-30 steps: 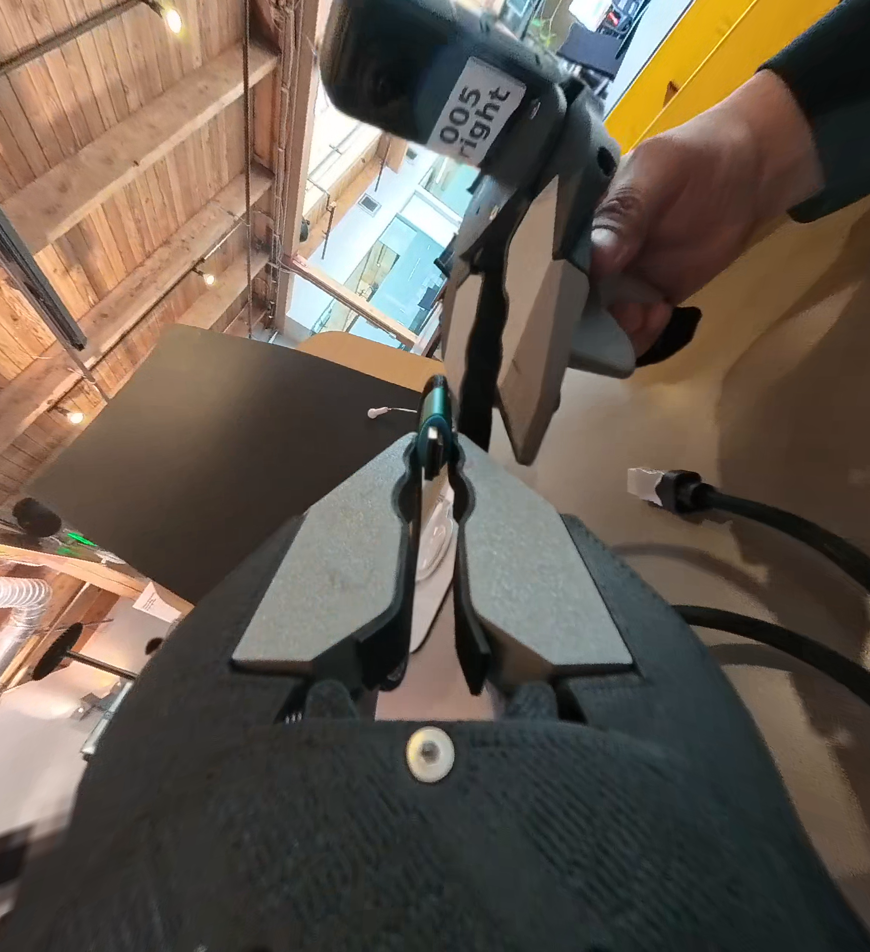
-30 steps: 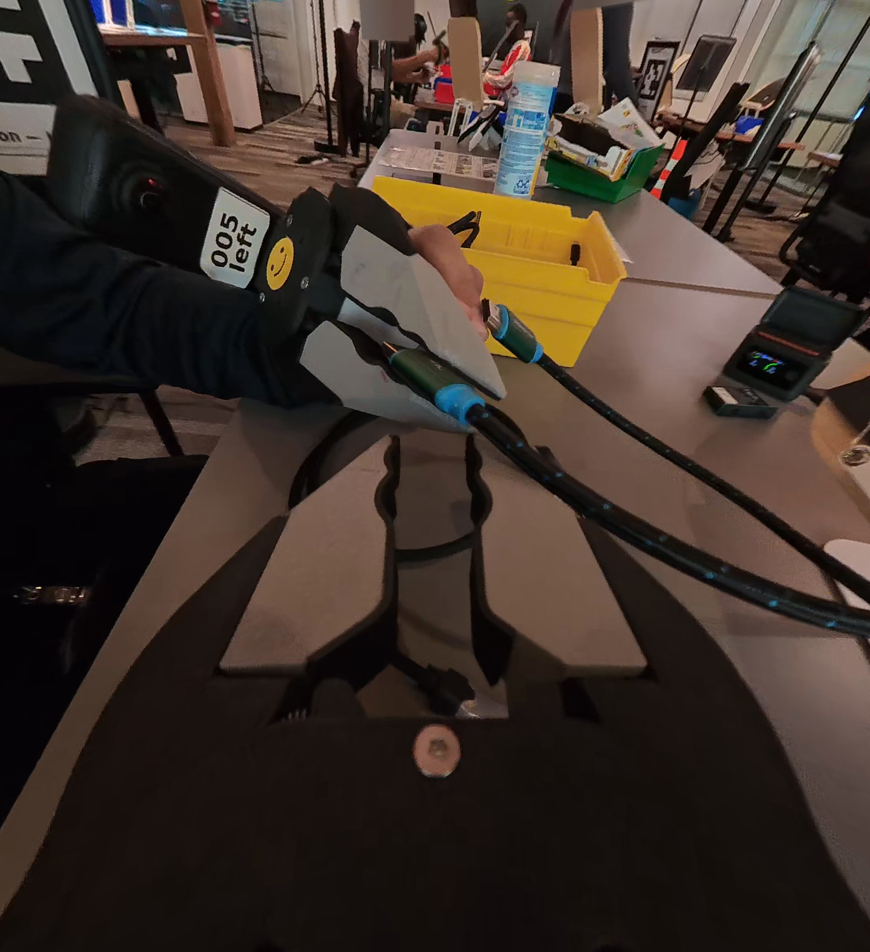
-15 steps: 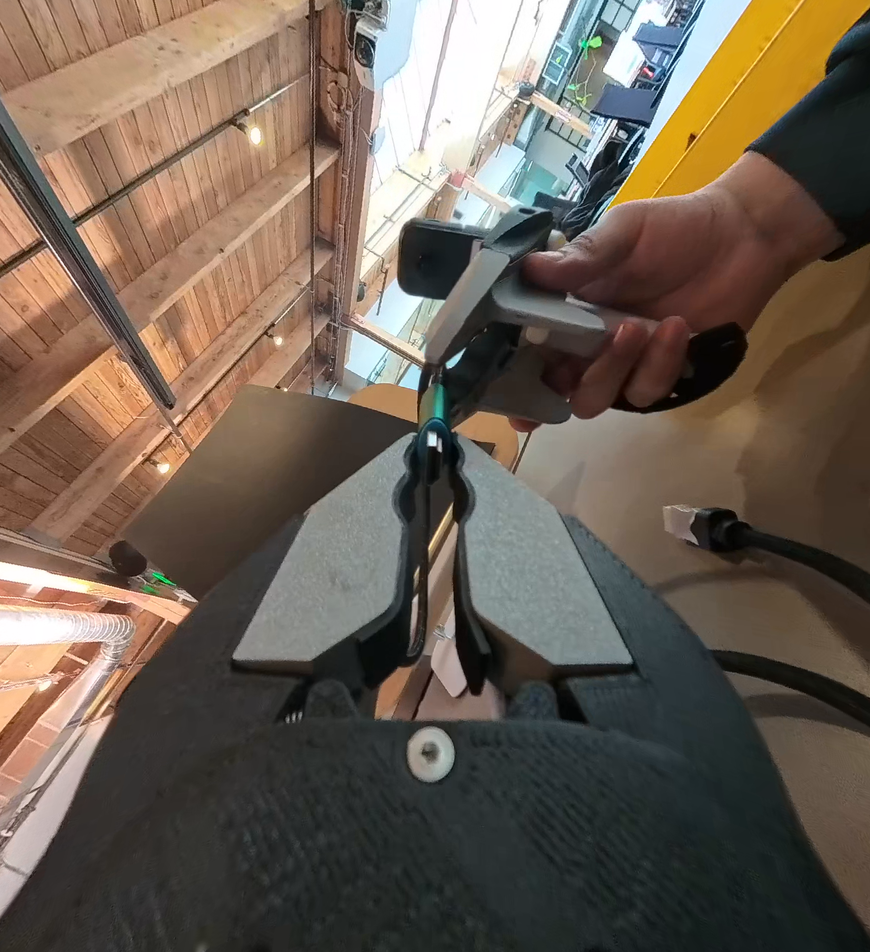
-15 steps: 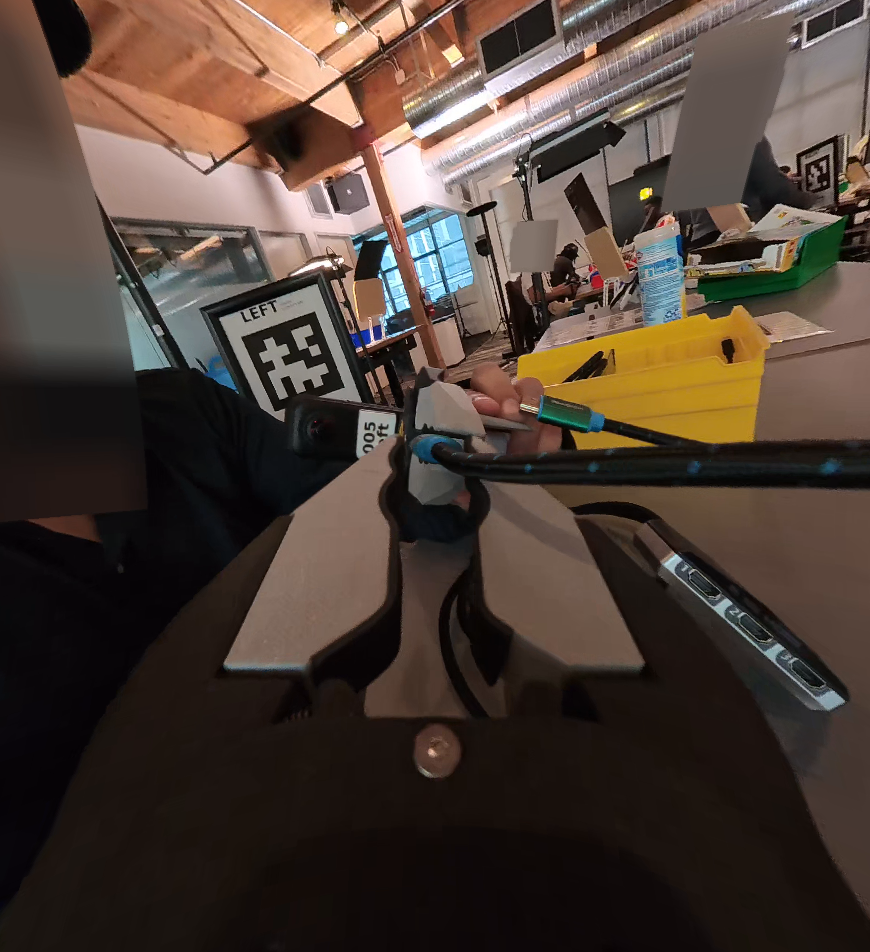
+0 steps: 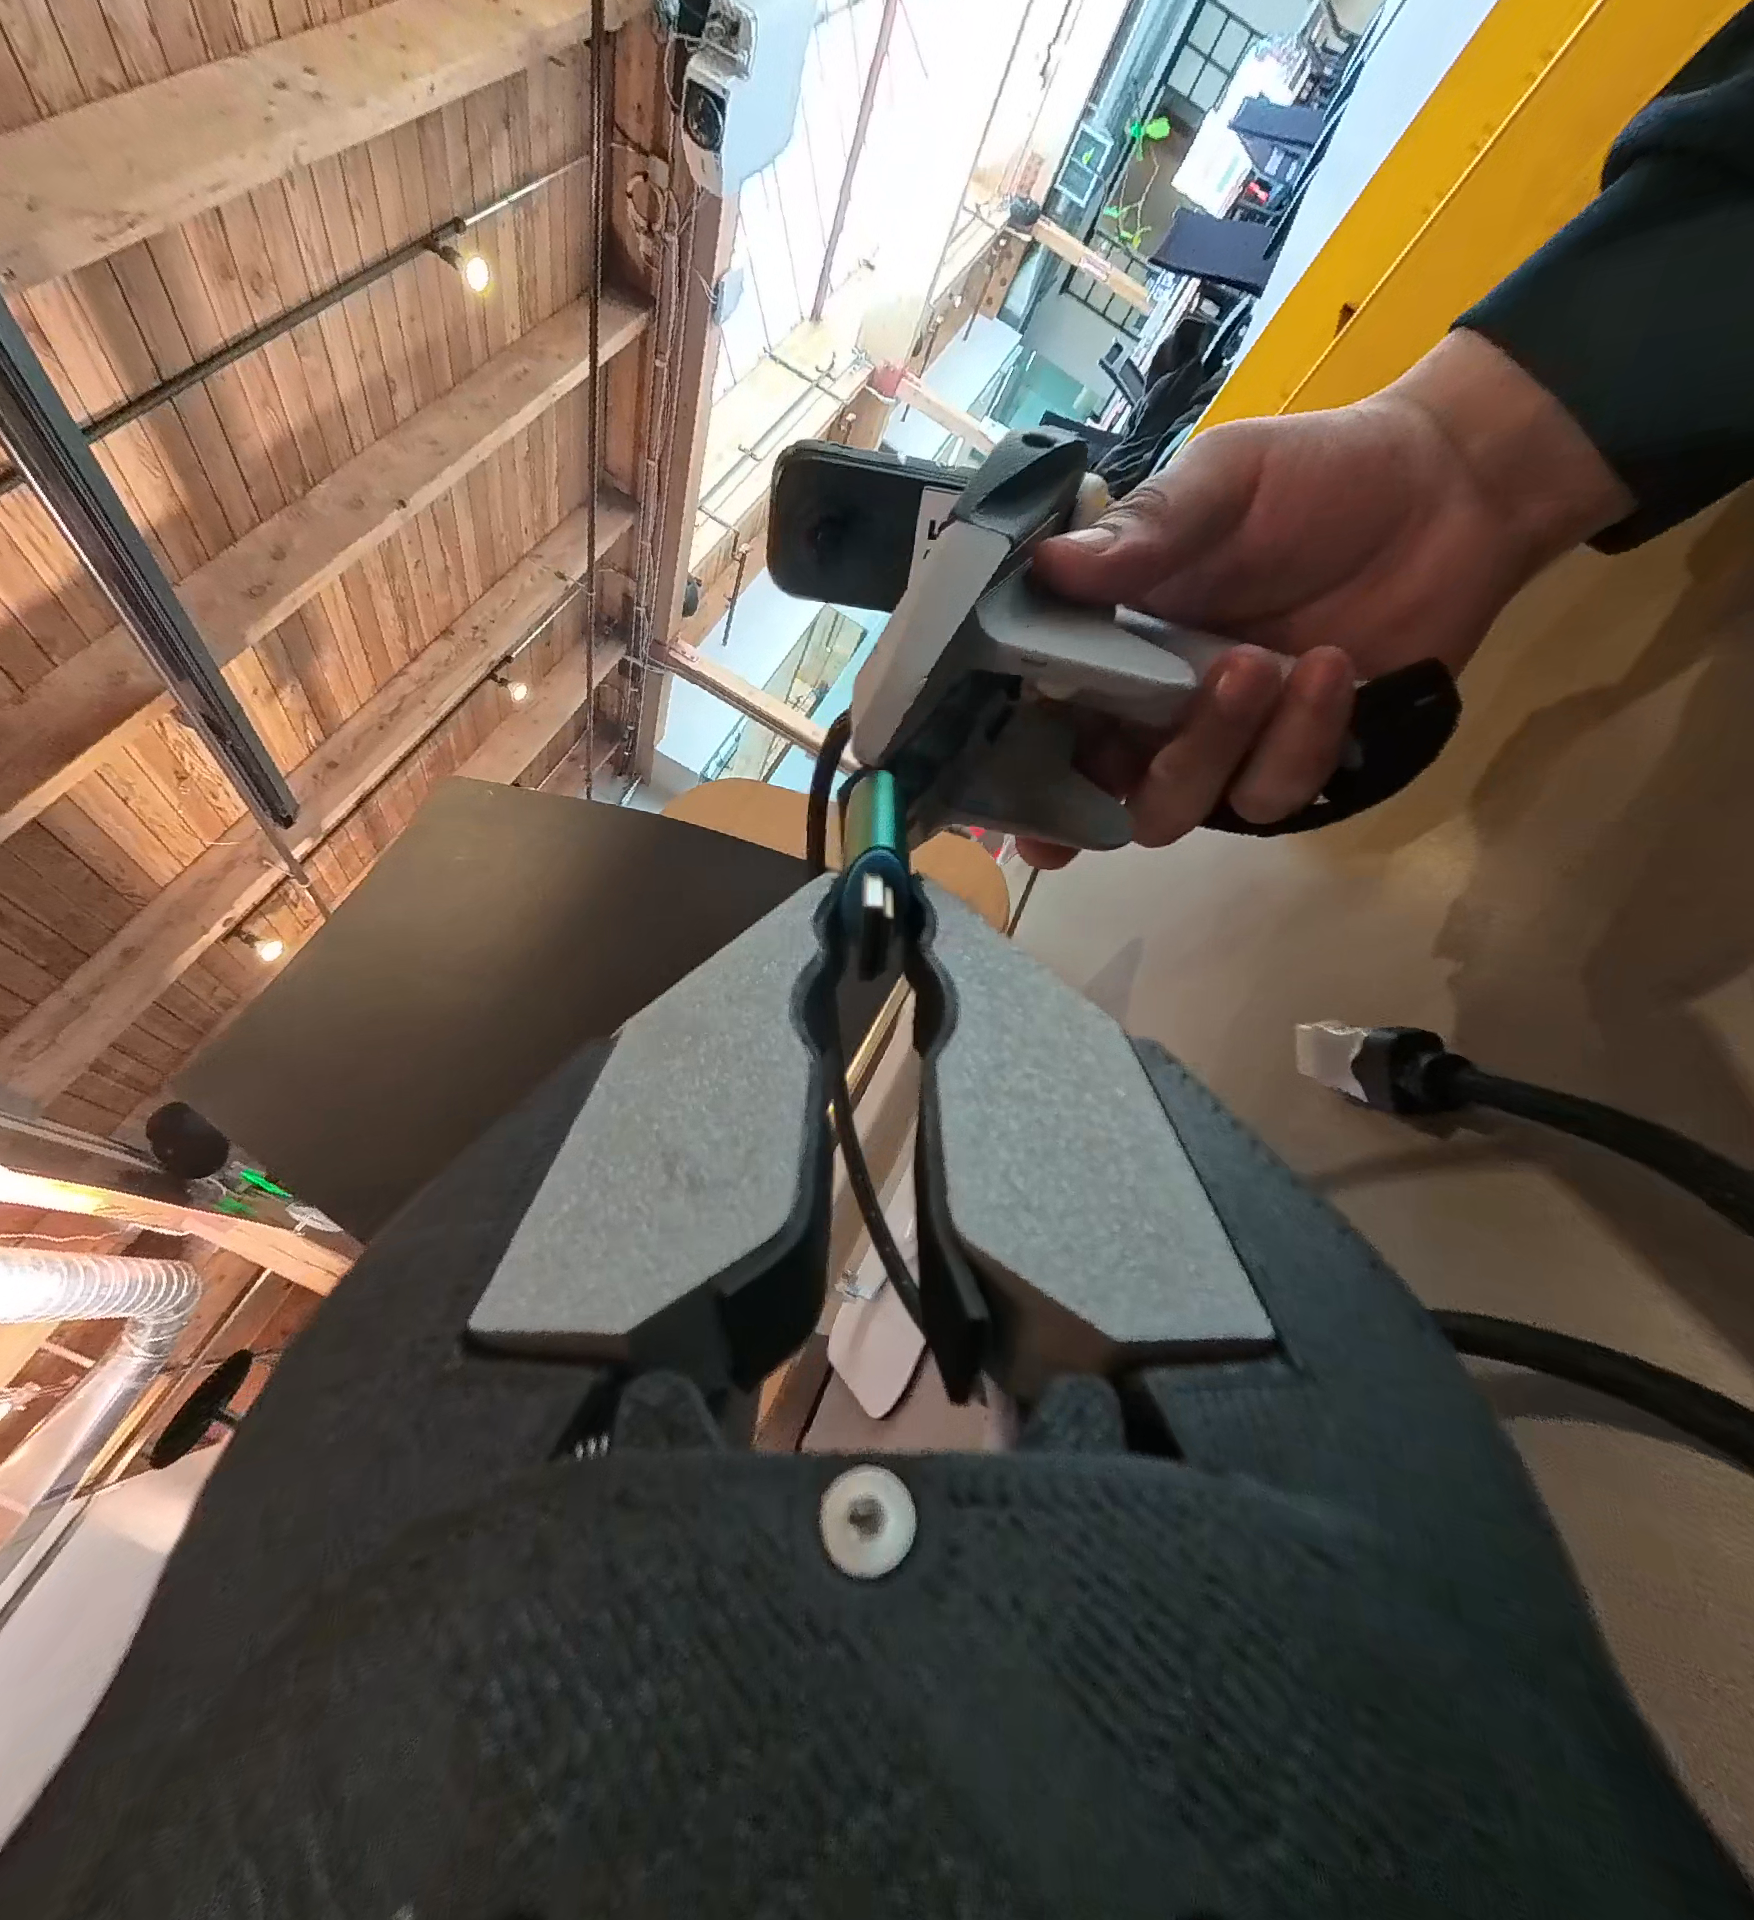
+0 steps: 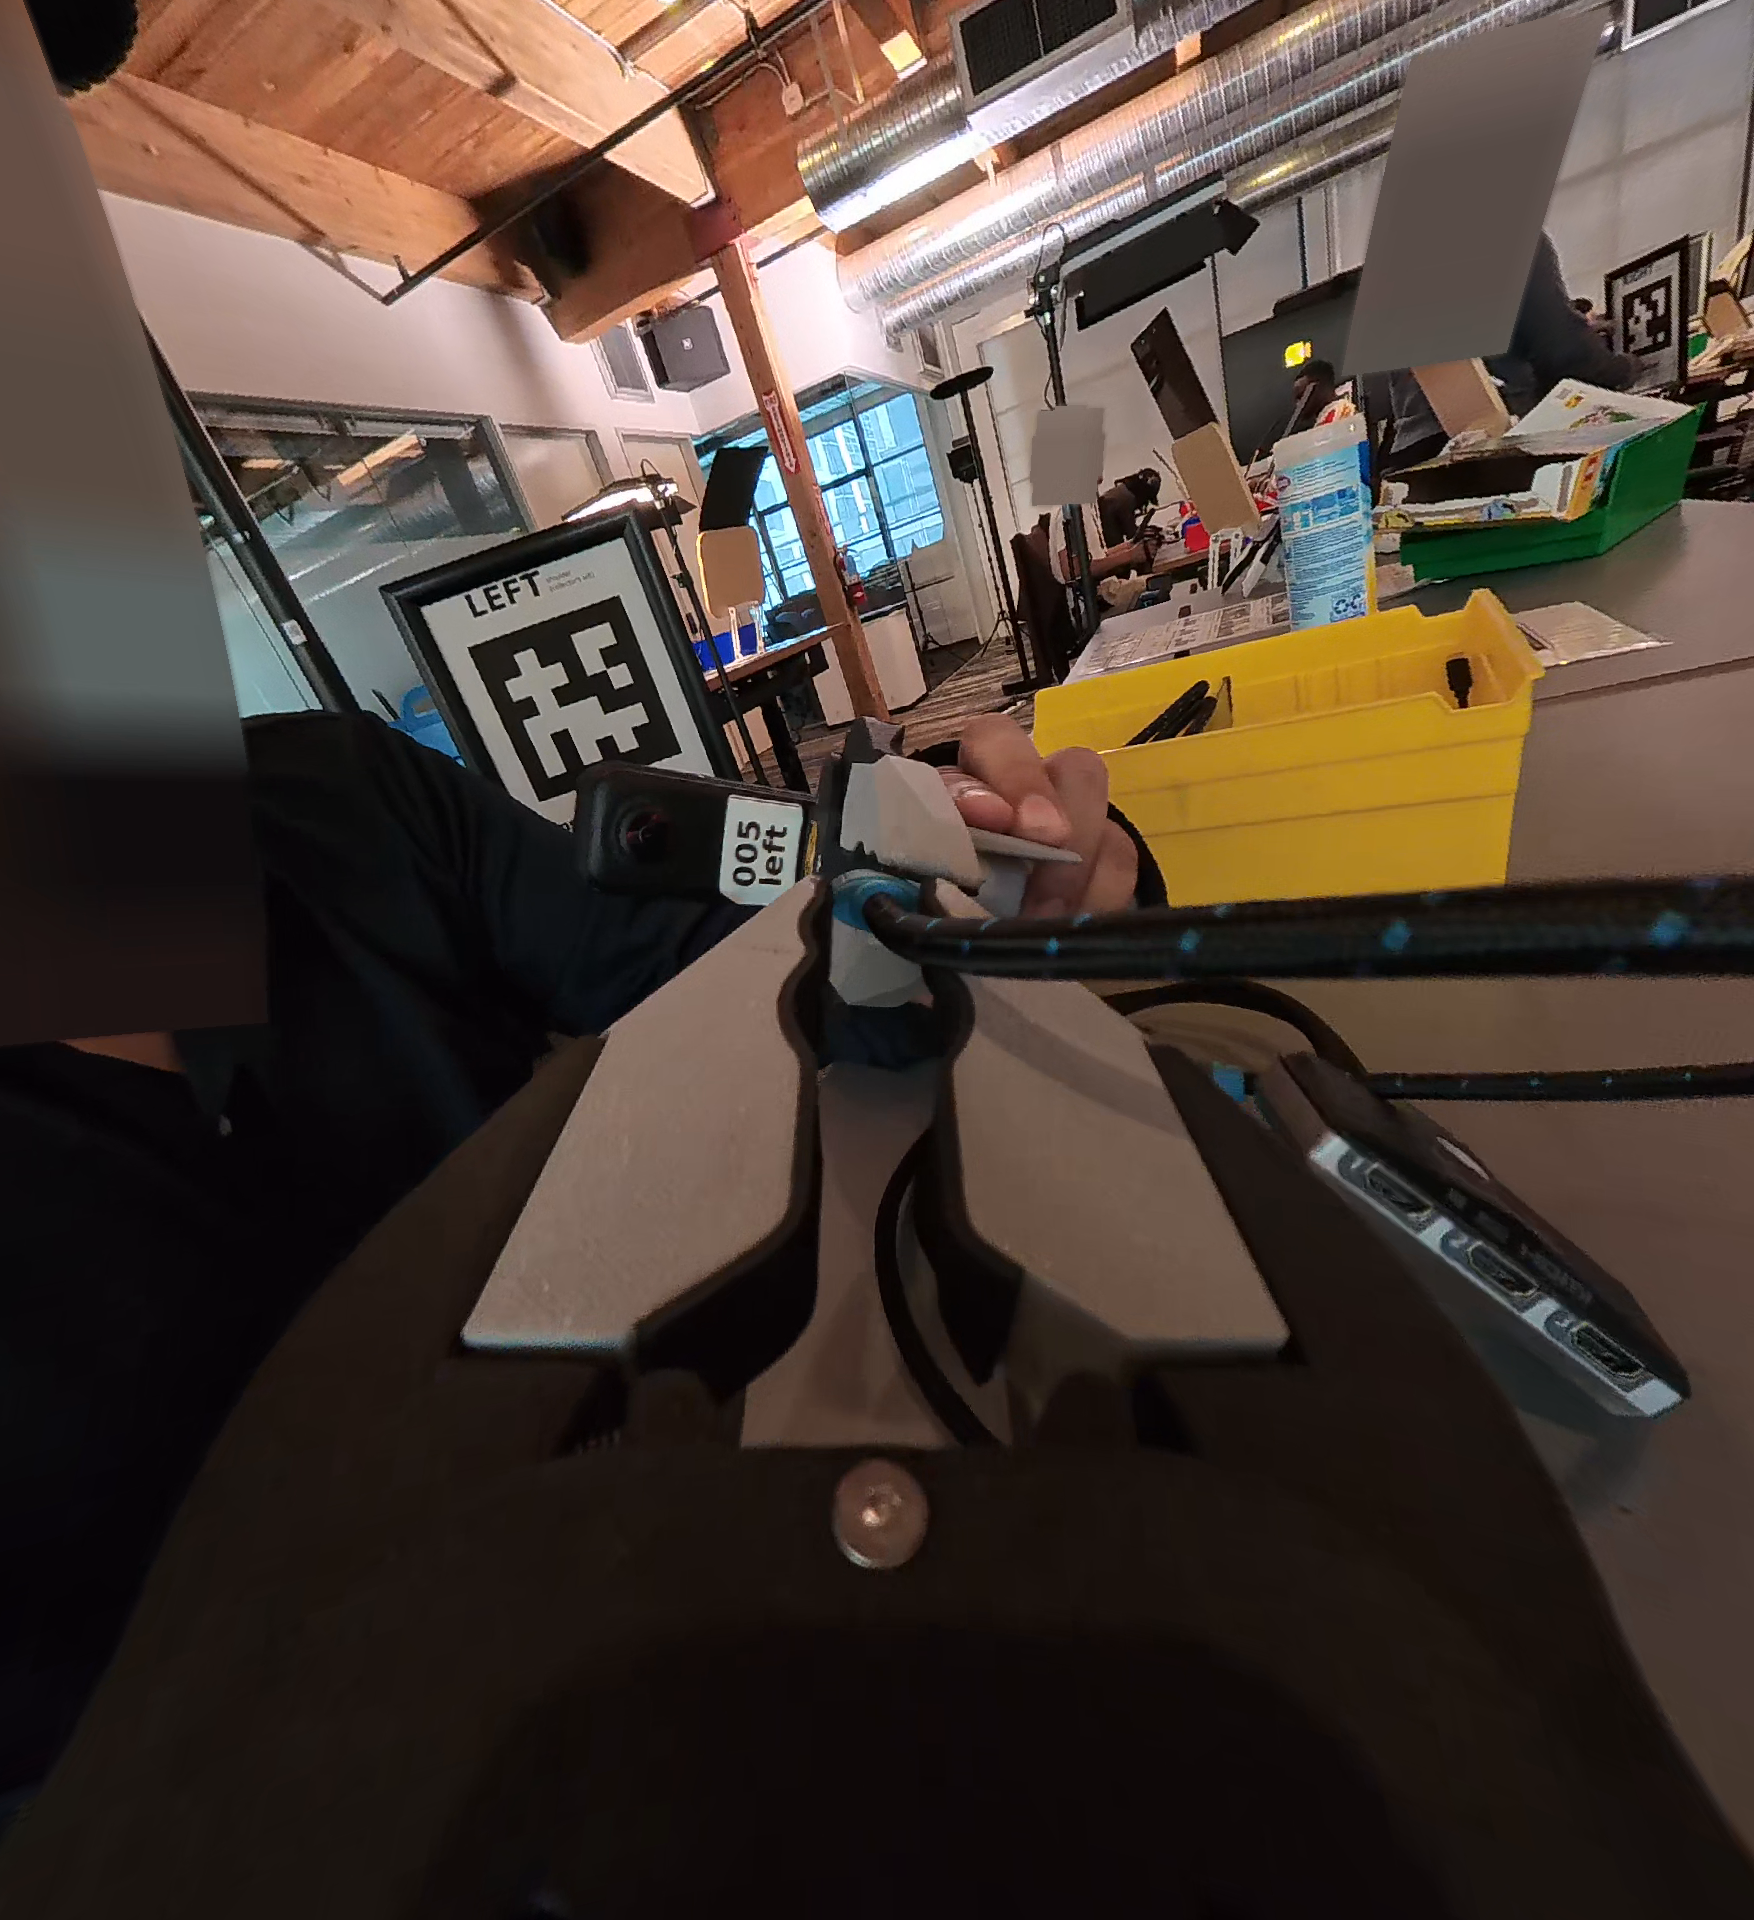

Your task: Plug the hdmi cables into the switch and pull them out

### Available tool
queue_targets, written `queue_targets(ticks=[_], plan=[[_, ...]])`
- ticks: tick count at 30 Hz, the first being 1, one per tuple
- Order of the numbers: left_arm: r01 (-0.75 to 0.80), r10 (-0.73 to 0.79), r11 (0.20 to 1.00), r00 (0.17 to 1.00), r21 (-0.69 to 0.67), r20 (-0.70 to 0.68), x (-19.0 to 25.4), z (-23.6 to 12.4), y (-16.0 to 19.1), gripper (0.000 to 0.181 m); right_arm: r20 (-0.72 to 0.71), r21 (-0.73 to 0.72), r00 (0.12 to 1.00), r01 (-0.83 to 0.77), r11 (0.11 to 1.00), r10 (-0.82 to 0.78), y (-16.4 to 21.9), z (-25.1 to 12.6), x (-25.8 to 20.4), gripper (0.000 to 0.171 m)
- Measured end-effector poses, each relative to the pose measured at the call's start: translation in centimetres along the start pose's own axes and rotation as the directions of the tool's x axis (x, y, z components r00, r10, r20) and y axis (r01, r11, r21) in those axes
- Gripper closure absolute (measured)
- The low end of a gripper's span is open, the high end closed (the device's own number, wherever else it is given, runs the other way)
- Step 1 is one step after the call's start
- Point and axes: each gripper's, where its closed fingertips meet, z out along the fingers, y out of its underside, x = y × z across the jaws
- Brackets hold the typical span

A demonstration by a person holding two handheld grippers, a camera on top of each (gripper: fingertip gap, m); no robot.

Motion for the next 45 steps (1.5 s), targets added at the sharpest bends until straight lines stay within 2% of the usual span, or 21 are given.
queue_targets(ticks=[11,16,22,24,25,29,35,40,45], plan=[[-0.022,0.022,1.0,1.0,0.006,0.005,0.0,0.0,-0.1,0.173,0.01,-0.019,1.0,-0.005,1.0,0.006,0.1,0.1,-0.2,0.15],[-0.006,0.006,1.0,1.0,0.01,-0.003,0.0,-0.1,-0.2,0.174,-0.007,-0.025,1.0,0.013,1.0,-0.013,0.2,0.1,0.0,0.155],[-0.047,0.048,0.999,0.999,-0.013,0.023,-0.1,0.1,0.1,0.174,-0.017,-0.023,1.0,0.012,1.0,-0.012,0.1,0.1,0.1,0.149],[-0.074,0.076,0.996,0.997,-0.042,0.032,-0.2,0.1,0.7,0.174,-0.043,-0.029,0.999,0.025,0.999,-0.026,0.1,0.1,0.3,0.146],[-0.084,0.086,0.995,0.996,-0.06,0.032,-0.1,0.2,0.9,0.174,-0.074,-0.04,0.996,0.045,0.998,-0.048,0.2,0.1,0.6,0.154],[-0.077,0.084,0.986,0.995,-0.145,0.045,-0.1,0.6,2.3,0.174,-0.175,-0.086,0.976,0.12,0.989,-0.133,0.3,-0.2,1.7,0.155],[-0.148,0.164,0.979,0.98,-0.14,0.112,-0.3,0.6,2.2,0.169,-0.255,-0.092,0.955,0.13,0.987,-0.149,-0.1,-1.0,2.7,0.157],[-0.151,0.163,0.977,0.983,-0.148,0.078,-0.3,0.5,2.0,0.171,-0.261,-0.096,0.951,0.147,0.984,-0.168,-0.4,-1.0,2.4,0.158],[-0.208,0.221,0.967,0.972,-0.146,0.078,-0.2,0.5,1.9,0.171,-0.268,-0.108,0.956,0.095,0.99,-0.121,0.0,-1.3,2.9,0.149]])
